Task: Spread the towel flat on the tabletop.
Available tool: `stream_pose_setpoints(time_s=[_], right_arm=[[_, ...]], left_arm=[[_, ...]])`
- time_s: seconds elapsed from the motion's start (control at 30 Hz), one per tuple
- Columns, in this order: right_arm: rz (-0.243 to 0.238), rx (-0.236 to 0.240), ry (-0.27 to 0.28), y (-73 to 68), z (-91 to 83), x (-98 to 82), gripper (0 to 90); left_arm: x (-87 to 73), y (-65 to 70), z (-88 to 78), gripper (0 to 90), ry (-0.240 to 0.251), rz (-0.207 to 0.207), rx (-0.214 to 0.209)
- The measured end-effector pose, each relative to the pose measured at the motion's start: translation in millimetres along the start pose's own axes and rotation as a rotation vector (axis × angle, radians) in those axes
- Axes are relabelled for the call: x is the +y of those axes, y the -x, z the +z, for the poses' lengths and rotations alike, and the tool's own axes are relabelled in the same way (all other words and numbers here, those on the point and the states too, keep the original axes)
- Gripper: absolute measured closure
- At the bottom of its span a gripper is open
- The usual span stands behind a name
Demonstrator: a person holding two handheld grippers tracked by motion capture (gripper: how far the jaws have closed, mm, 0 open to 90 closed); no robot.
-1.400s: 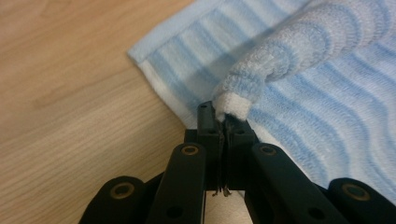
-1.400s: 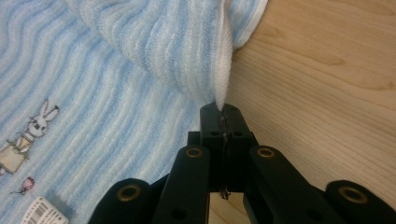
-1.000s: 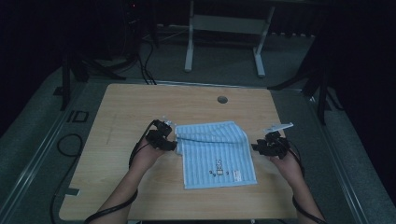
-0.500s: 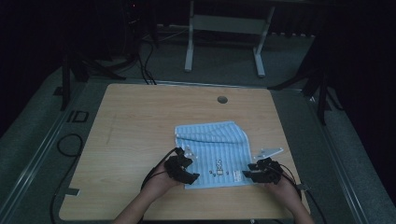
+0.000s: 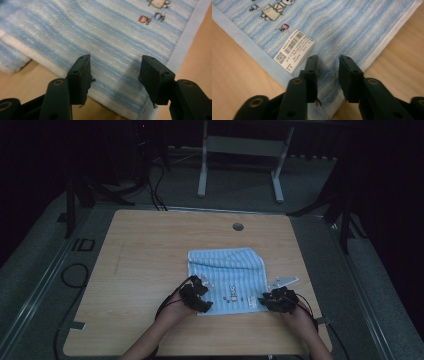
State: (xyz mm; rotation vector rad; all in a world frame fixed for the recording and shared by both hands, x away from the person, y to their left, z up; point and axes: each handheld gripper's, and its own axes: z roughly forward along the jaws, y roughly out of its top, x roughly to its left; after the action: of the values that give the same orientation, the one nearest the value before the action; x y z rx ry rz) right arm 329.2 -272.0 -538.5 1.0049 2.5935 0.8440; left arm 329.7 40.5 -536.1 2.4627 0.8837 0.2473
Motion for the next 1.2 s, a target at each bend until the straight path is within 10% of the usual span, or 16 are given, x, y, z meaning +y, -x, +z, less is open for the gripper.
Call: stream_pose_setpoints(time_s=[0.2,0.33,0.53,0.8,0.97,1.2], right_arm=[[0.000,-0.008,0.006,9.2,9.9,12.7,82.3],[0.016,-0.023,0.023,14.1,17.5,20.5,86.5],[0.000,-0.053,0.014,13.3,17.2,27.0,87.5],[-0.034,-0.044,0.109,9.2,-32.1,48.3,87.5],[-0.094,-0.044,0.202,-18.6,-90.1,51.8,87.4],[-0.124,-0.009,0.240,-60.6,-120.1,18.4,87.3]], left_arm=[[15.7,-19.4,9.1,50.9,0.010,-0.033,0.028],[26.4,-22.7,14.1,83.6,0.009,-0.036,0.035],[34.5,-20.5,4.2,86.1,0.016,-0.017,0.059],[41.8,-15.5,-59.1,86.0,0.108,-0.017,0.035],[30.2,6.8,-109.1,85.7,0.168,0.019,0.001],[-7.1,37.6,-122.5,84.8,0.170,0.055,-0.103]])
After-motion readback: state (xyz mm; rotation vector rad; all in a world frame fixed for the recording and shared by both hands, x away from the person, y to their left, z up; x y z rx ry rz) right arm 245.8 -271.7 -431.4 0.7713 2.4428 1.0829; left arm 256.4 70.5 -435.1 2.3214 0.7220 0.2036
